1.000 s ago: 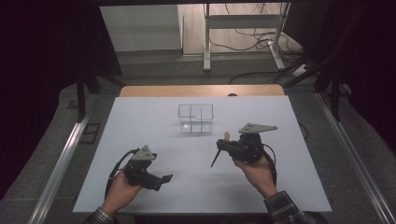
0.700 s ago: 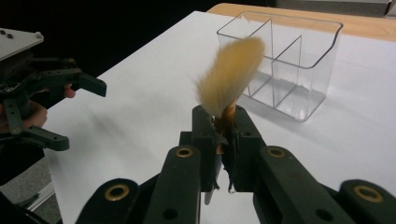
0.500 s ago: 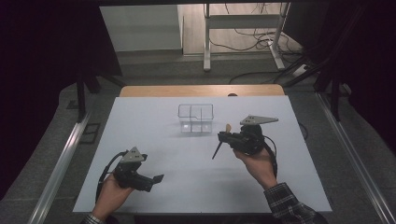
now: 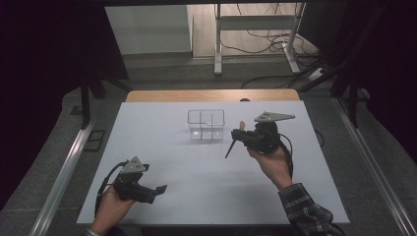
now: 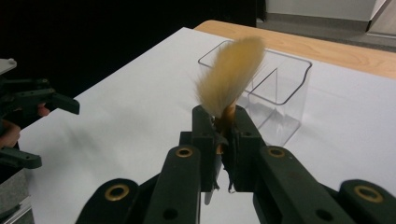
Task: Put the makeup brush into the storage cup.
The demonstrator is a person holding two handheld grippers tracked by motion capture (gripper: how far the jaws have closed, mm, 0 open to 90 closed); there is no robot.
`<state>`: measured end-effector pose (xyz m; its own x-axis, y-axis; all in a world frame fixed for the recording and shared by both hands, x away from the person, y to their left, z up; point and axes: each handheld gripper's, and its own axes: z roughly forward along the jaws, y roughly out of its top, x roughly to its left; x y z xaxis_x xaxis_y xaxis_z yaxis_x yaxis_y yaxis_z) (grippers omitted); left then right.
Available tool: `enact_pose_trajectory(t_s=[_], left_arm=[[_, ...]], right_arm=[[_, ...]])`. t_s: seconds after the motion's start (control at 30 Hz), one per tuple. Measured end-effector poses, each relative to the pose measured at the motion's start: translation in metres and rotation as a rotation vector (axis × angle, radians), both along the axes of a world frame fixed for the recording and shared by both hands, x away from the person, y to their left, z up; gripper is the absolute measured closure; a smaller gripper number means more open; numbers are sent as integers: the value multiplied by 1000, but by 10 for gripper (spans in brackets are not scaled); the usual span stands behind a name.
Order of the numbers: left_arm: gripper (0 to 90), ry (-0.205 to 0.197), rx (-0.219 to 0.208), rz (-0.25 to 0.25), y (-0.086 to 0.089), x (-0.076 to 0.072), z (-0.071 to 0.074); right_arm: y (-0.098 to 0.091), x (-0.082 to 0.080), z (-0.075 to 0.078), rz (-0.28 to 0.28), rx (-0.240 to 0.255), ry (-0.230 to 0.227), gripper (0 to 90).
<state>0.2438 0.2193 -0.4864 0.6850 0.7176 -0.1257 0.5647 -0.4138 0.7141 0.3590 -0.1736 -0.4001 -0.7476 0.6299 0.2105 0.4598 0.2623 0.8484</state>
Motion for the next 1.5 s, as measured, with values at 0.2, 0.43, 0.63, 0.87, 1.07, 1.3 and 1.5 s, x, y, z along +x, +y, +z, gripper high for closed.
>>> enact_pose_trajectory(t_s=[0.2,0.43,0.63,0.87,1.07,1.3,1.5], left_arm=[[2,1,-4,15,5,-3,0],[0,0,-20,37,14,-7,0],[0,3,-39,61,21,-11,0],[0,8,-51,73,26,-13,-1],[0,6,-62,86,32,-16,-1],[0,2,-67,93,35,-18,-2],[0,0,-63,96,37,-20,-2]], right_arm=[[-1,8,4,-11,3,-2,838],[-4,17,8,-27,7,-10,838],[-5,27,15,-39,5,-24,838],[-6,37,19,-49,6,-31,838],[-7,46,26,-64,3,-45,838],[-3,54,31,-72,0,-56,838],[1,61,35,-75,-2,-64,838]])
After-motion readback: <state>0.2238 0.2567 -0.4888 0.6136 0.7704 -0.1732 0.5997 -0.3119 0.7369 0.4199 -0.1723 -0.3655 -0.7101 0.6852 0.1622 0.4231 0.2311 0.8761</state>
